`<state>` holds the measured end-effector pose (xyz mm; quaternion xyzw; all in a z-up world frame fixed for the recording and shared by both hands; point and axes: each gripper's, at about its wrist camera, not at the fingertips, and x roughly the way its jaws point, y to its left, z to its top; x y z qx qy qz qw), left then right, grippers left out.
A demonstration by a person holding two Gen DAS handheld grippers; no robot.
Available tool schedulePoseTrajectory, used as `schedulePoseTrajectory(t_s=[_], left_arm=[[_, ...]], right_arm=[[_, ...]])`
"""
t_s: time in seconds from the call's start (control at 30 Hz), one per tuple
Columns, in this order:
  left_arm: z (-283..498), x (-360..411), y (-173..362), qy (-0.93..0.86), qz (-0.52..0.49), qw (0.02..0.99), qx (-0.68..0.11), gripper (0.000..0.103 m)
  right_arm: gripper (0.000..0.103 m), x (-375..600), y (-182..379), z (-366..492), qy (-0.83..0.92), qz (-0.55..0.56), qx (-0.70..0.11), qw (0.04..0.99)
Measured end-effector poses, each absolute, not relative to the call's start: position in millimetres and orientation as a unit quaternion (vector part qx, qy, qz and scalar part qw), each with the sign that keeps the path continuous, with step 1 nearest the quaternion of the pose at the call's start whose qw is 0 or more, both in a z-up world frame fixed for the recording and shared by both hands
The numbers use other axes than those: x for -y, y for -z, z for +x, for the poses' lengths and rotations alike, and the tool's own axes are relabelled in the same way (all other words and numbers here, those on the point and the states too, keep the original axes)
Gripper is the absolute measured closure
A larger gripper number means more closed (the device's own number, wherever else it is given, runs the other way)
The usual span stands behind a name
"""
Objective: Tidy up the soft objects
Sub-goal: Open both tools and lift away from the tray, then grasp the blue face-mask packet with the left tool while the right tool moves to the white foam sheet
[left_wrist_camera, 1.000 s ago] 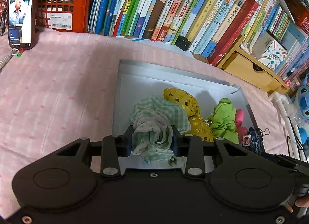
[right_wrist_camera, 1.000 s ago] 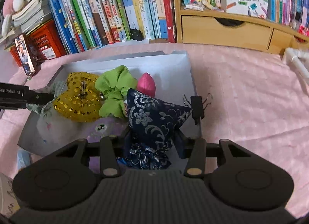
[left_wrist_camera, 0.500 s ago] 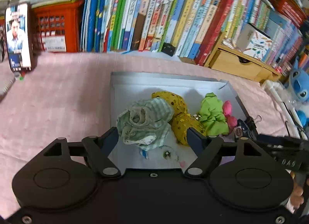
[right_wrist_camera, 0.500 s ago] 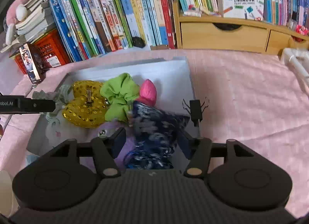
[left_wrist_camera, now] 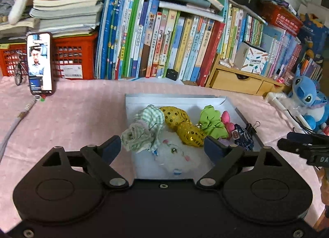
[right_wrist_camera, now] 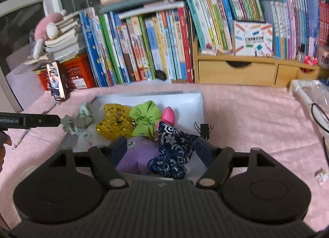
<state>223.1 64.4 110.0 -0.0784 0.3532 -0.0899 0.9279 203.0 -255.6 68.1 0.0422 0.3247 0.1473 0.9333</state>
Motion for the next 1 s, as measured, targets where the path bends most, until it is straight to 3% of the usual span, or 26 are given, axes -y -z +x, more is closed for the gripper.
schedulePoseTrajectory(t_s=[0.5, 0.8, 0.9, 1.0], left_arm=[[150, -92, -98, 0.08, -0.073, 0.94, -0.323, 0.011], [154, -130, -66, 0.054, -0.16, 0.903, -0.396, 0.012], [161, -146, -49, 0.048, -0.216, 0.878, -0.425, 0.016], [166, -156, -32, 0.052, -0.27, 0.85, -0.449, 0.029]], right_arm=[[0.014, 263, -68, 116, -0.145, -0.009, -0.231, 0.962], [0.003, 261, -51, 80, -0.174, -0.059, -0.2, 0.962], [0.0, 259, -48, 74, -0.178, -0.084, -0.19, 0.962], [0.0, 256, -44, 70, -0.18, -0.112, -0.187, 0.959]])
